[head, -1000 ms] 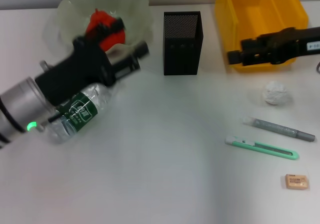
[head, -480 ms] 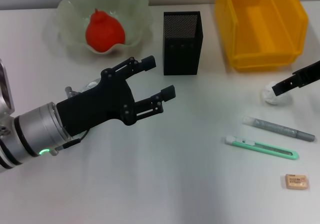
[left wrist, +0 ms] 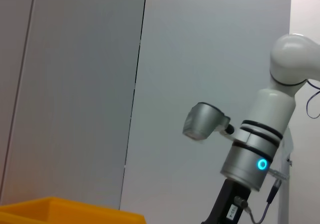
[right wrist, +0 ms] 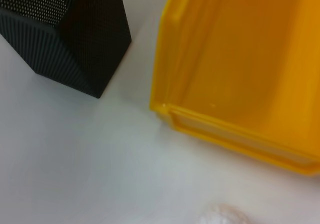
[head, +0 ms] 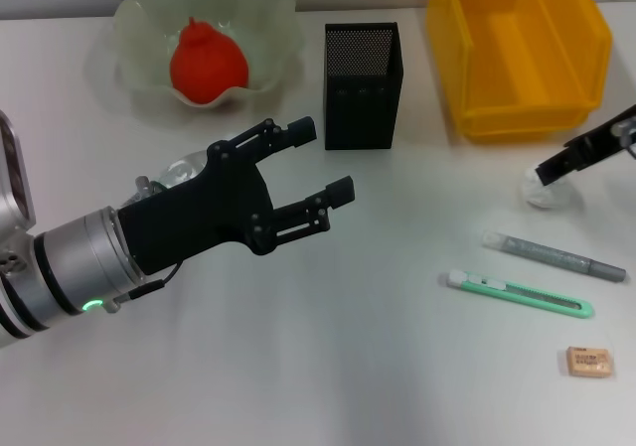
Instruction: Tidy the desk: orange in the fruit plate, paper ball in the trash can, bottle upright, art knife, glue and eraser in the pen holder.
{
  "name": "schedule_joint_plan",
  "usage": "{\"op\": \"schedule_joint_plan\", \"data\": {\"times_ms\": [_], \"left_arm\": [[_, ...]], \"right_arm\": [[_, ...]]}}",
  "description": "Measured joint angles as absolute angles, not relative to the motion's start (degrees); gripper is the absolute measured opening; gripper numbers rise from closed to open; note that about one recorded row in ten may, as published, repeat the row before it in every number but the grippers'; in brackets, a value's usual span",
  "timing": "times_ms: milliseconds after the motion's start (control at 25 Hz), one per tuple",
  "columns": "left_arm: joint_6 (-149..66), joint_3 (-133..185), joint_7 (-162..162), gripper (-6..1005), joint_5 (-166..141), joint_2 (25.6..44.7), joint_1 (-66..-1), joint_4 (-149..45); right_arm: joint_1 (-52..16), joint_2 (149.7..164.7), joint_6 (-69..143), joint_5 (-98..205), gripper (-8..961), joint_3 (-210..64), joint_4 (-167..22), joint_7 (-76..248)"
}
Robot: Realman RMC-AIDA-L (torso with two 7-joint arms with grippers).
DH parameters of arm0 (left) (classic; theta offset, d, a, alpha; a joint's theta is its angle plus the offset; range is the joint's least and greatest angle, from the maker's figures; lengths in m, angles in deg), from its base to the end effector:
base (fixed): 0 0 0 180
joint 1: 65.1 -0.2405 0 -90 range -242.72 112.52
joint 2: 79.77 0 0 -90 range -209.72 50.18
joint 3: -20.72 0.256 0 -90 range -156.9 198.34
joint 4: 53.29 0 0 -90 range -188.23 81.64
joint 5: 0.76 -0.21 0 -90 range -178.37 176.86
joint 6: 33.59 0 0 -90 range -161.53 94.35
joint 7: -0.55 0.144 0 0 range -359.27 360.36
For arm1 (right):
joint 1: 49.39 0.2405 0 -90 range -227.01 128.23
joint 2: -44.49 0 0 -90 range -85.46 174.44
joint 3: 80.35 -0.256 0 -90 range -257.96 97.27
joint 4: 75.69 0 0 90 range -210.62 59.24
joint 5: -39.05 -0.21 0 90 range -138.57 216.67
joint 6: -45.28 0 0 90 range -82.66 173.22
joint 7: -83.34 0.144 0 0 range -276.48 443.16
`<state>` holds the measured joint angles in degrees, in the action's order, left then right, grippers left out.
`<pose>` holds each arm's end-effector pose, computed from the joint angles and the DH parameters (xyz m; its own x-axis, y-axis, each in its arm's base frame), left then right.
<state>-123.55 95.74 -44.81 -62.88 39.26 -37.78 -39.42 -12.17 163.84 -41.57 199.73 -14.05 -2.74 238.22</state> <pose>-0.2383 0.2860 -0.0562 0.6161 0.0661 0.7849 0.3404 -0.9210 -0.1897 0.2166 0.3824 0.0412 0.5360 -0.8438 0.0266 -0.6596 -0.4383 -0.6106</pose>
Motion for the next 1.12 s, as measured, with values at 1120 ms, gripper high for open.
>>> {"op": "schedule_joint_plan", "data": {"times_ms": [1120], "left_arm": [[-122.3,95.3,-44.8,805,-62.5,39.23,-38.0,-39.8]], "right_arm": [[-11.1,163.65,-33.2,196.2,488,-12.4,-1.6,235.5]]}}
